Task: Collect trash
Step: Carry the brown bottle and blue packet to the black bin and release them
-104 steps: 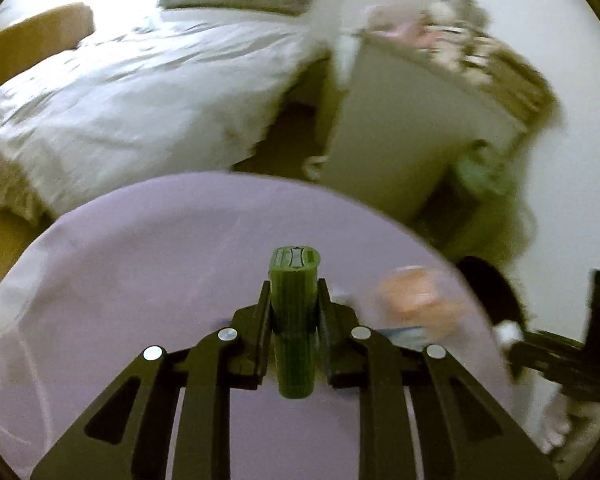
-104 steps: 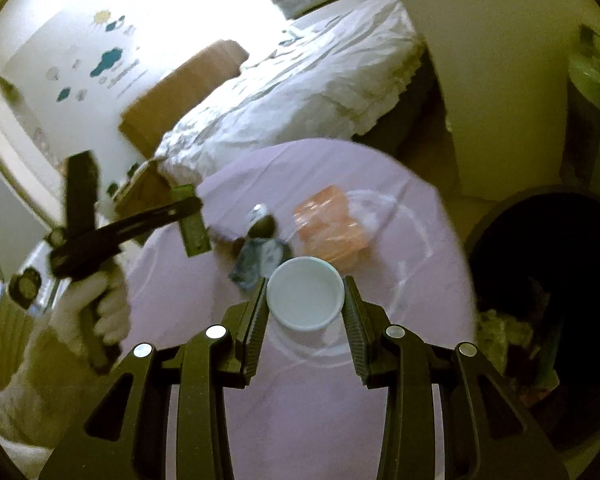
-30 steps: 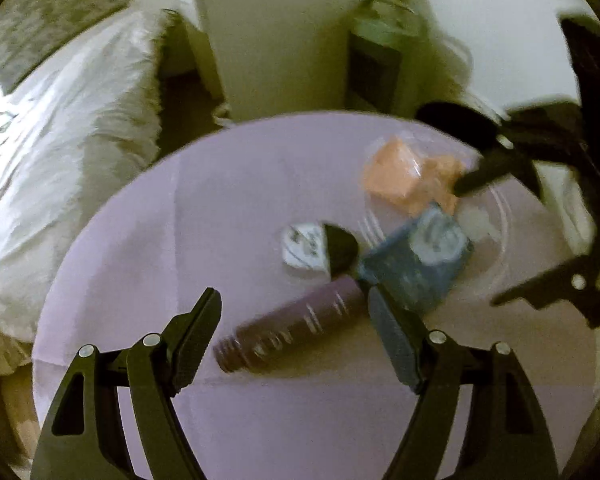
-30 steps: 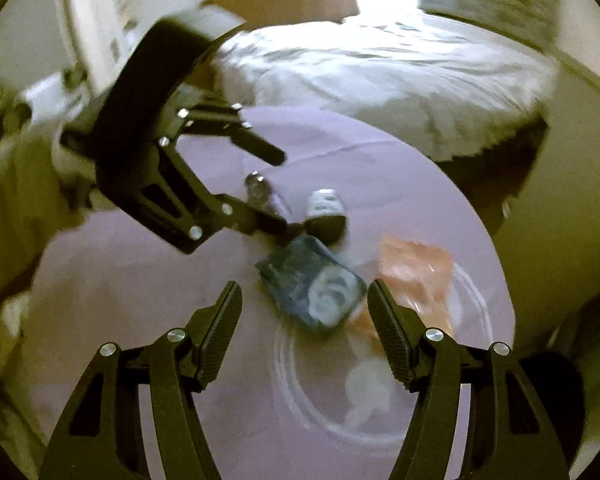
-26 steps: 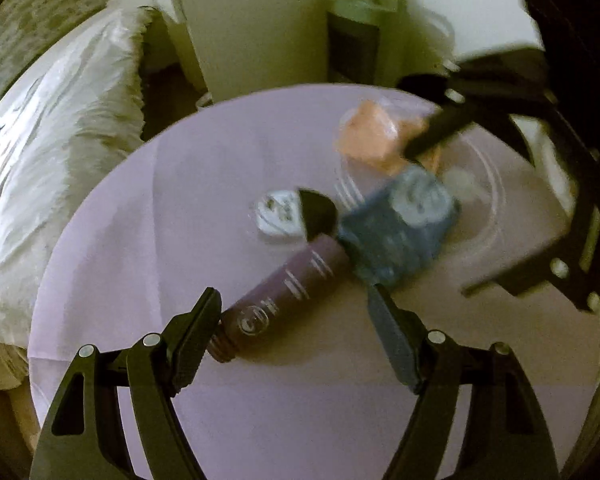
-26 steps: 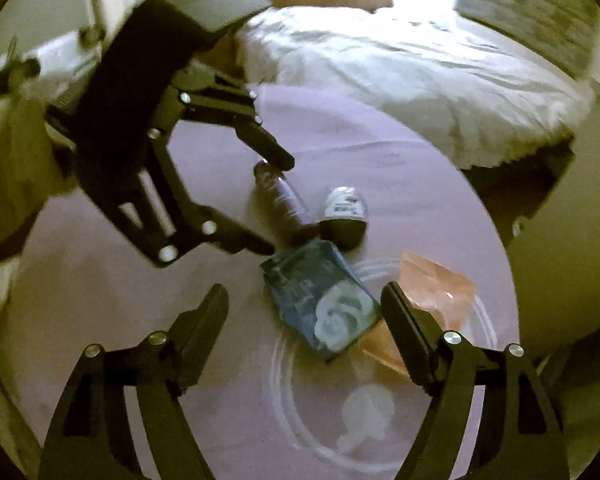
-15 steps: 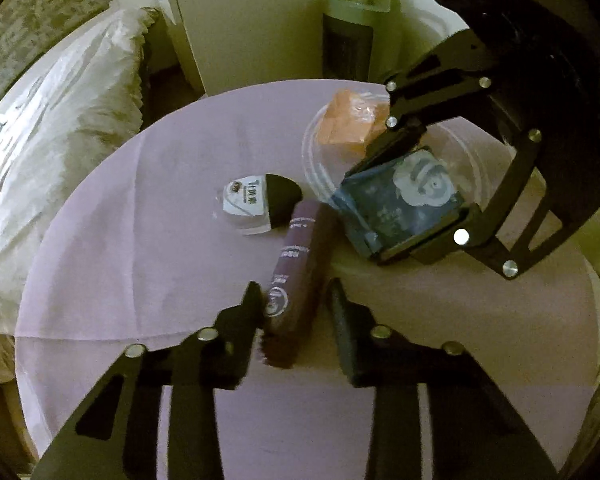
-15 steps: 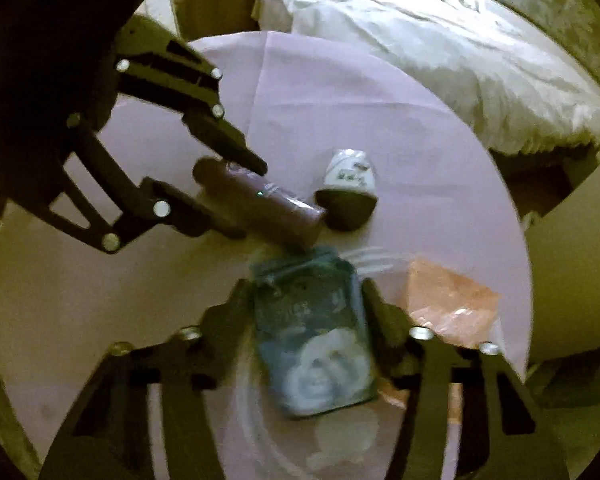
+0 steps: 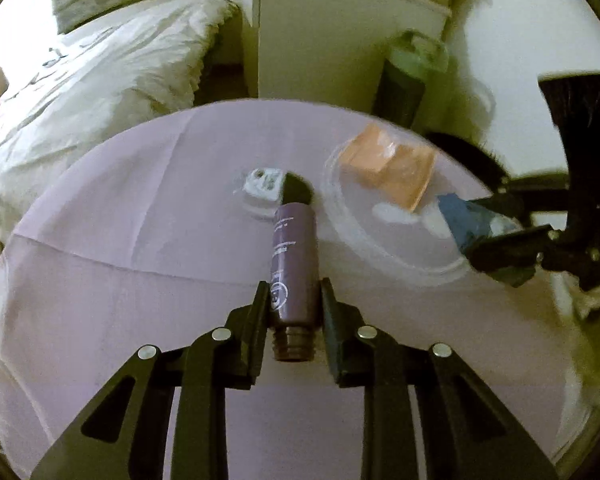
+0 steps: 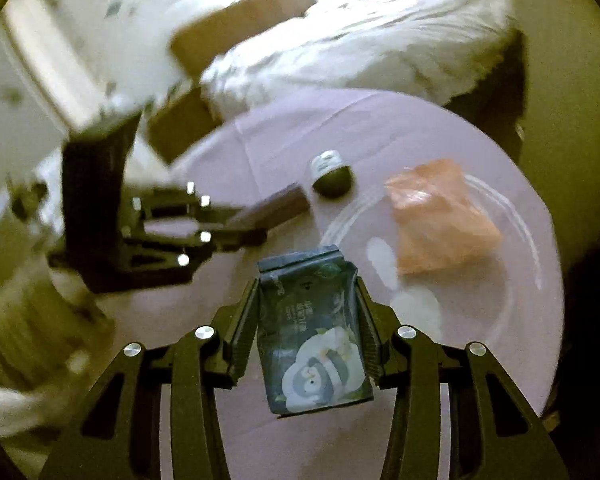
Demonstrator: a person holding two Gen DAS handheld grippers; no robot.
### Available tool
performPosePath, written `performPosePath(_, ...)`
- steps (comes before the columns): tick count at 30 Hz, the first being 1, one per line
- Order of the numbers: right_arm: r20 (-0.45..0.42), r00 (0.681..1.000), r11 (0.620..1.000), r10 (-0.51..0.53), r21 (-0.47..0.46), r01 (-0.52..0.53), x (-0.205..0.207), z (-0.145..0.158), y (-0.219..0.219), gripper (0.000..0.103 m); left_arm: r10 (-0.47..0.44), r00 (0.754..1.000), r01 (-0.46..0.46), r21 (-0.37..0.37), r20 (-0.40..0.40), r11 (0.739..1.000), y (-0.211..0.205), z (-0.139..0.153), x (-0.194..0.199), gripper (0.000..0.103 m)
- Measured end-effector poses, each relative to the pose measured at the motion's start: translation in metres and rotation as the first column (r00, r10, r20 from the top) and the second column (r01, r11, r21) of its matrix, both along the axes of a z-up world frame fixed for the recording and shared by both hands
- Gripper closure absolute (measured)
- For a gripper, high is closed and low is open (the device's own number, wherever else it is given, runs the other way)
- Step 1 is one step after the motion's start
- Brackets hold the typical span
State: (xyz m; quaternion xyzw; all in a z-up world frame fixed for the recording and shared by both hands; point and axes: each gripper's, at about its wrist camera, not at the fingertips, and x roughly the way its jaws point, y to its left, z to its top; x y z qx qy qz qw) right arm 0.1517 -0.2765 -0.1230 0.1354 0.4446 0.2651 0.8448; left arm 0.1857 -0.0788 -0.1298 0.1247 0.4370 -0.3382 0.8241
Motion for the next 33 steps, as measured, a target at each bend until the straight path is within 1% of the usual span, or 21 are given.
performPosePath(2, 0.006, 0.997, 0.996, -0.083, 0.037, 0.082, -0.011, 0.004, -0.022, 0.058, 0.015, 1.000, -0.015, -0.044, -0.001, 0.999, -0.005, 0.007, -0.005, 0.078)
performPosePath(3, 0.009, 0.991, 0.990, -0.134, 0.044, 0.133, -0.018, 0.006, -0.035, 0.058, 0.019, 1.000, -0.019, -0.069, -0.001, 0.997, -0.010, 0.012, -0.009, 0.078)
performPosePath(5, 0.009, 0.979, 0.978, -0.203, 0.047, 0.203, -0.021, 0.008, -0.054, 0.058, 0.020, 1.000, -0.020, -0.100, -0.004, 0.995, -0.021, 0.019, -0.015, 0.078)
performPosePath(9, -0.007, 0.945, 0.944, -0.328, 0.041, 0.328, -0.027, 0.005, -0.093, 0.058, -0.011, 1.000, 0.008, -0.170, -0.019, 0.985, -0.062, 0.032, -0.021, 0.078)
performPosePath(14, -0.024, 0.899, 0.899, -0.438, 0.015, 0.438, -0.037, -0.010, -0.134, 0.058, -0.063, 0.997, 0.052, -0.217, -0.045, 0.975, -0.119, 0.035, -0.027, 0.078)
performPosePath(15, -0.033, 0.888, 0.889, -0.458, 0.011, 0.458, -0.039, -0.015, -0.143, 0.058, -0.084, 0.995, 0.071, -0.224, -0.048, 0.972, -0.135, 0.036, -0.029, 0.078)
performPosePath(18, -0.045, 0.867, 0.868, -0.496, -0.003, 0.496, -0.045, -0.027, -0.161, 0.058, -0.130, 0.990, 0.114, -0.230, -0.054, 0.967, -0.171, 0.036, -0.032, 0.078)
performPosePath(23, -0.076, 0.827, 0.830, -0.557, -0.014, 0.558, -0.051, -0.046, -0.189, 0.057, -0.168, 0.983, 0.150, -0.213, -0.071, 0.965, -0.215, 0.024, -0.030, 0.078)
performPosePath(29, -0.098, 0.795, 0.800, -0.599, -0.021, 0.600, -0.058, -0.061, -0.212, 0.057, -0.193, 0.978, 0.175, -0.185, -0.082, 0.967, -0.242, 0.013, -0.029, 0.078)
performPosePath(33, -0.108, 0.783, 0.789, -0.613, -0.025, 0.614, -0.062, -0.067, -0.220, 0.057, -0.206, 0.975, 0.190, -0.168, -0.082, 0.967, -0.250, 0.009, -0.032, 0.078)
